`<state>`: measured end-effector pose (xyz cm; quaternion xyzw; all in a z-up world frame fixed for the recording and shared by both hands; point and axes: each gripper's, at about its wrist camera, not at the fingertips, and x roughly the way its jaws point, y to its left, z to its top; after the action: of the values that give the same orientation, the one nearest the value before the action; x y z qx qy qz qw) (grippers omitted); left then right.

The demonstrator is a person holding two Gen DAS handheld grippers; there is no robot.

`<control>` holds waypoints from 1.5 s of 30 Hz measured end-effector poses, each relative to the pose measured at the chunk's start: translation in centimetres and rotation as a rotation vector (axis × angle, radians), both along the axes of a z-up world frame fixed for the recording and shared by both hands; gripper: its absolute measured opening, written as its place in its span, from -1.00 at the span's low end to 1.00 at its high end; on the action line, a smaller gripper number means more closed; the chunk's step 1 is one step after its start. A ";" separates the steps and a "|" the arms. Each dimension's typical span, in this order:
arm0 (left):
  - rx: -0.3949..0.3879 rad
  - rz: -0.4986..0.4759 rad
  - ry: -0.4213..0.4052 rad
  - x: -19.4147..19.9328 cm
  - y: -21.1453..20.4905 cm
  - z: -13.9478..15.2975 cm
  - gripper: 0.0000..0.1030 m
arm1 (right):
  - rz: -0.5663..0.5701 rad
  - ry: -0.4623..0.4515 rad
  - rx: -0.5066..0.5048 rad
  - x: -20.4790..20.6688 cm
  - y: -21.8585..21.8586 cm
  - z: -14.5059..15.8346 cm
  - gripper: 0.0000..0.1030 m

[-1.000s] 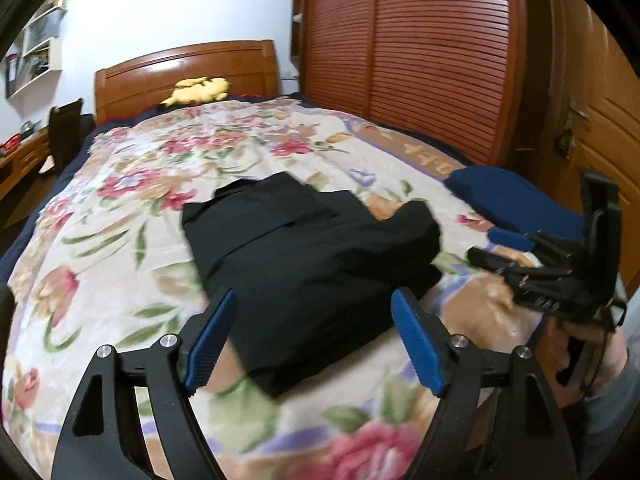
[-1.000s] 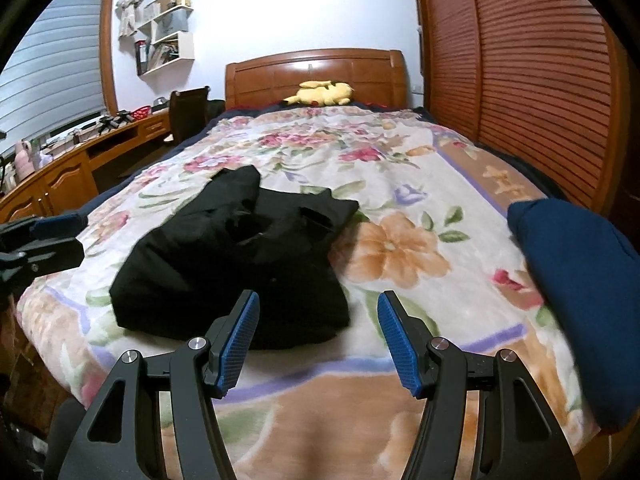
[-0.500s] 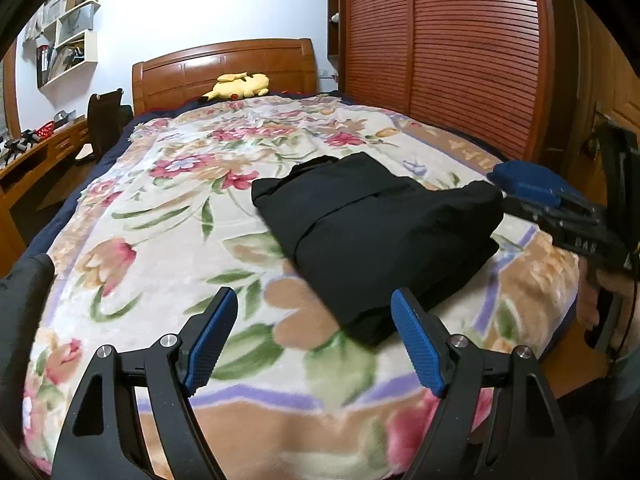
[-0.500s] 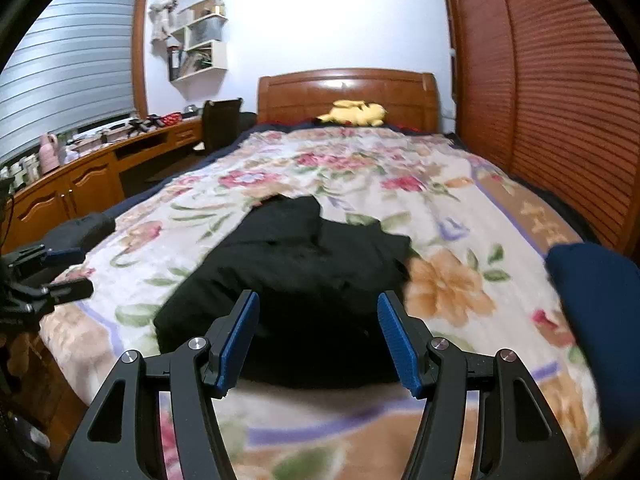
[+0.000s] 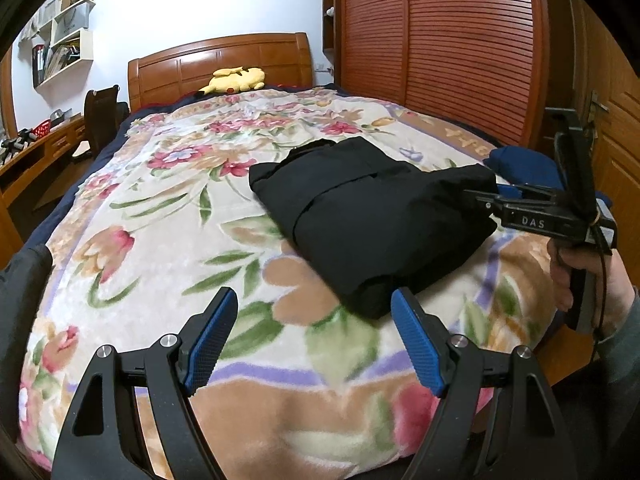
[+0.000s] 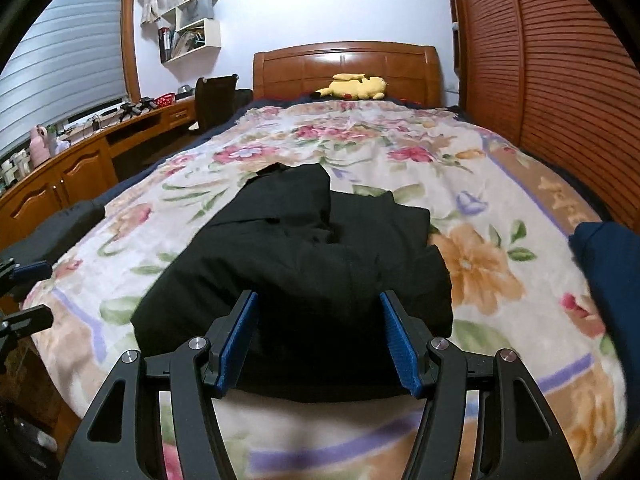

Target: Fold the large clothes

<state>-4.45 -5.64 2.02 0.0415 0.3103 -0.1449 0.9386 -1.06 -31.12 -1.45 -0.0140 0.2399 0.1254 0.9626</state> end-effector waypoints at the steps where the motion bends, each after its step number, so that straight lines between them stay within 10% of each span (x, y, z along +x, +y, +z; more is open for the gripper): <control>1: -0.002 0.002 0.005 0.0 0.1 -0.1 0.55 | 0.004 0.007 -0.001 0.1 -0.1 0.1 -0.07; 5: 0.003 0.005 0.008 0.0 0.1 -0.2 0.55 | 0.039 0.001 0.007 0.1 -0.2 0.6 -0.72; 13: -0.009 -0.001 0.011 0.2 -0.4 -0.3 0.55 | -0.014 -0.222 -0.034 -3.8 -1.1 2.2 -0.87; 21: -0.012 -0.015 0.007 0.1 -1.2 0.0 0.55 | -0.111 0.037 0.042 -0.3 -5.6 -1.0 -0.87; 25: -0.016 -0.018 0.003 0.1 -1.4 0.2 0.55 | -0.112 0.021 0.036 -1.0 -5.4 -0.1 -0.70; 30: -0.017 -0.019 -0.004 0.1 -1.8 0.2 0.55 | -0.132 -0.091 0.030 -3.3 -5.4 1.9 0.26; 40: -0.020 -0.023 -0.009 1.3 -2.2 -0.3 0.55 | 0.043 -0.185 -0.006 -3.9 -1.0 1.7 0.08; 45: -0.021 -0.030 -0.013 2.7 -2.1 -0.7 0.55 | 0.039 -0.056 -0.018 -0.7 -1.7 -1.0 -0.05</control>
<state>-1.79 -7.77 1.33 0.0372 0.3020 -0.1621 0.9387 -1.72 -32.80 -2.50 -0.0309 0.2136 0.1416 0.9661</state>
